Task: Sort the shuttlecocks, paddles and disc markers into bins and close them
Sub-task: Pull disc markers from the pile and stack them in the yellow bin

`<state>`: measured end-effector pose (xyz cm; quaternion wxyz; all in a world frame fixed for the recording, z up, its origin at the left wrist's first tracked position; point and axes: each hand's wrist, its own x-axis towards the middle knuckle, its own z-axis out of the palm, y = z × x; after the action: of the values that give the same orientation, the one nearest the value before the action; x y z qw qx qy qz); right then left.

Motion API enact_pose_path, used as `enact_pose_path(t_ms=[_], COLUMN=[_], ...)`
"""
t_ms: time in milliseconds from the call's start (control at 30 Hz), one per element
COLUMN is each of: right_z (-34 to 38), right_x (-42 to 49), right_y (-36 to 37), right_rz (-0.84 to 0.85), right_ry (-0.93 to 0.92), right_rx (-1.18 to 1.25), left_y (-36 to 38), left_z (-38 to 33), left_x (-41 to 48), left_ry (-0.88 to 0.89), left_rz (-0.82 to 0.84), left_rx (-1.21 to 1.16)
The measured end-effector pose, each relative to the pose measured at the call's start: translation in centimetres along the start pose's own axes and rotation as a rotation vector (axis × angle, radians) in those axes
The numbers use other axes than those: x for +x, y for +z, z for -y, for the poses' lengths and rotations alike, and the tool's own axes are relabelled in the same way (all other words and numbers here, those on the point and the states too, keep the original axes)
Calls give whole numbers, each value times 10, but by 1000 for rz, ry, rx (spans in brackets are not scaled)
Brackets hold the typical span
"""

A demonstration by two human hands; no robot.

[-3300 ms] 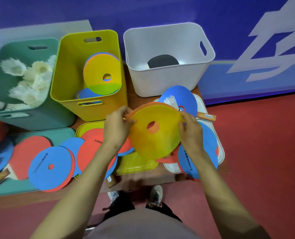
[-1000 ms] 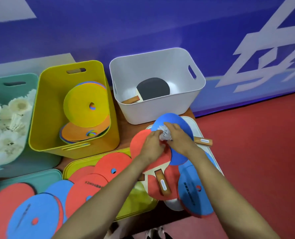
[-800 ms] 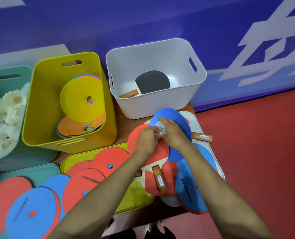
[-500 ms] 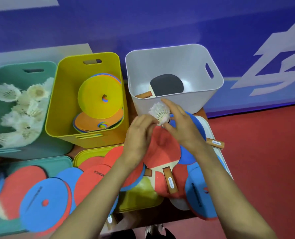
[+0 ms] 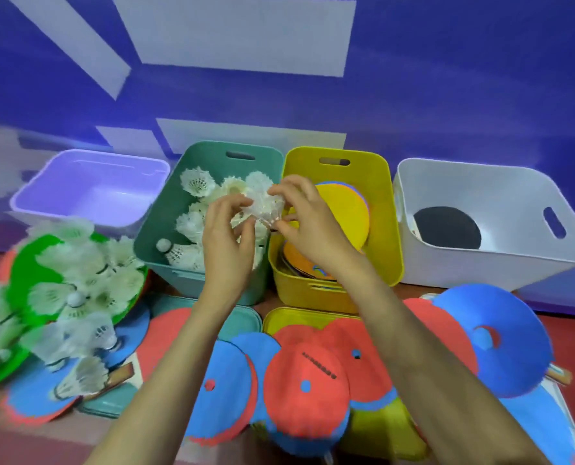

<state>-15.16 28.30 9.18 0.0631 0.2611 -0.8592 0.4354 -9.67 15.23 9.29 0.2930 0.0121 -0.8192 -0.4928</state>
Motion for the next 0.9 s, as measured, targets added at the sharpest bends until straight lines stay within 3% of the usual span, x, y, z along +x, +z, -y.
enact_pose_path(t_ms=[100, 200, 267, 567, 767, 900], right_z=[7, 10, 9, -17, -45, -76], right_x=[32, 53, 54, -35, -136, -202], right_y=[44, 70, 75, 5, -69, -108], right_rz=[77, 217, 213, -75, -253, -245], right_ry=[76, 219, 251, 246, 384, 578], right_rx=[-2, -140, -177, -326, -390, -460], left_y=[-23, -33, -35, 18, 90, 136], left_z=[43, 84, 99, 45, -15, -40], left_x=[19, 35, 39, -14, -77, -127], left_ry=[-105, -258, -301, 161, 405, 424], left_rz=[66, 308, 383, 486, 710, 847], left_rx=[113, 359, 440, 269, 128, 98])
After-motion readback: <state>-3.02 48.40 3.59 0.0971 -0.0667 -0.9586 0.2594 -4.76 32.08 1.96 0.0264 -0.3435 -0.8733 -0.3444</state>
